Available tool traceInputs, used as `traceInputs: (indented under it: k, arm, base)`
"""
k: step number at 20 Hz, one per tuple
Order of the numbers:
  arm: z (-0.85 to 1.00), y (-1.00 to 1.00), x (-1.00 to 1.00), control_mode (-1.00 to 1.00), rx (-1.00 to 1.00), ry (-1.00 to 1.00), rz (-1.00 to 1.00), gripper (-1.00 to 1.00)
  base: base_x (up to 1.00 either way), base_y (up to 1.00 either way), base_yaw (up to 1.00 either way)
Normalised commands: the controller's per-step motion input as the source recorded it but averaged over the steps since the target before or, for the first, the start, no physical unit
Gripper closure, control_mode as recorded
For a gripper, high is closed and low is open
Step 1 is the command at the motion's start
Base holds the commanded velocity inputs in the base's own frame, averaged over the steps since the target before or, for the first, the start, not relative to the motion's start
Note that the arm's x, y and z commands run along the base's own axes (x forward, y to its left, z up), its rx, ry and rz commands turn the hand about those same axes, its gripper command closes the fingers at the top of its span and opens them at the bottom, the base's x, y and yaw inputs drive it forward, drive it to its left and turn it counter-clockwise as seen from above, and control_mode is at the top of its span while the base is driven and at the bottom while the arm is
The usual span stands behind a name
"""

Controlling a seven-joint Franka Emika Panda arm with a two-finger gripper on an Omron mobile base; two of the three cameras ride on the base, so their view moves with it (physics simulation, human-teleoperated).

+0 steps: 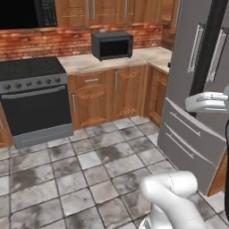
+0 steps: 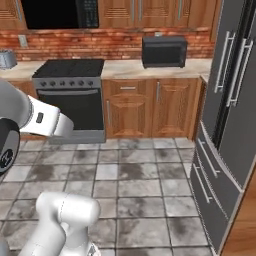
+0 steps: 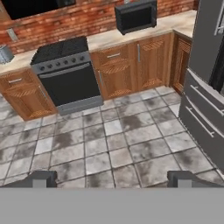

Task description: Take the smaller bowl and place it next to the appetizer plate on the dining counter , and place the larger bowl next to the plate with cooked food.

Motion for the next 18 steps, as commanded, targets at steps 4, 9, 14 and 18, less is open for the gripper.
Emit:
traceInputs:
  k: [4,9,14,18]
  arm:
    - [0.0,0.0,0.0,1.0,0.0,0.0,0.0,-1.0]
    - [0.0,0.0,0.0,1.0,0.0,0.0,0.0,-1.0]
    - [0.0,0.0,0.0,1.0,0.0,0.0,0.0,-1.0]
    - [0.0,0.0,0.0,1.0,0.0,0.0,0.0,-1.0]
  base:
    - [1.0,-0.13,-0.03]
    - [1.0,-0.02,-0.15]
    - [1.0,0.0,-0.25]
    - [1.0,0.0,-0.33]
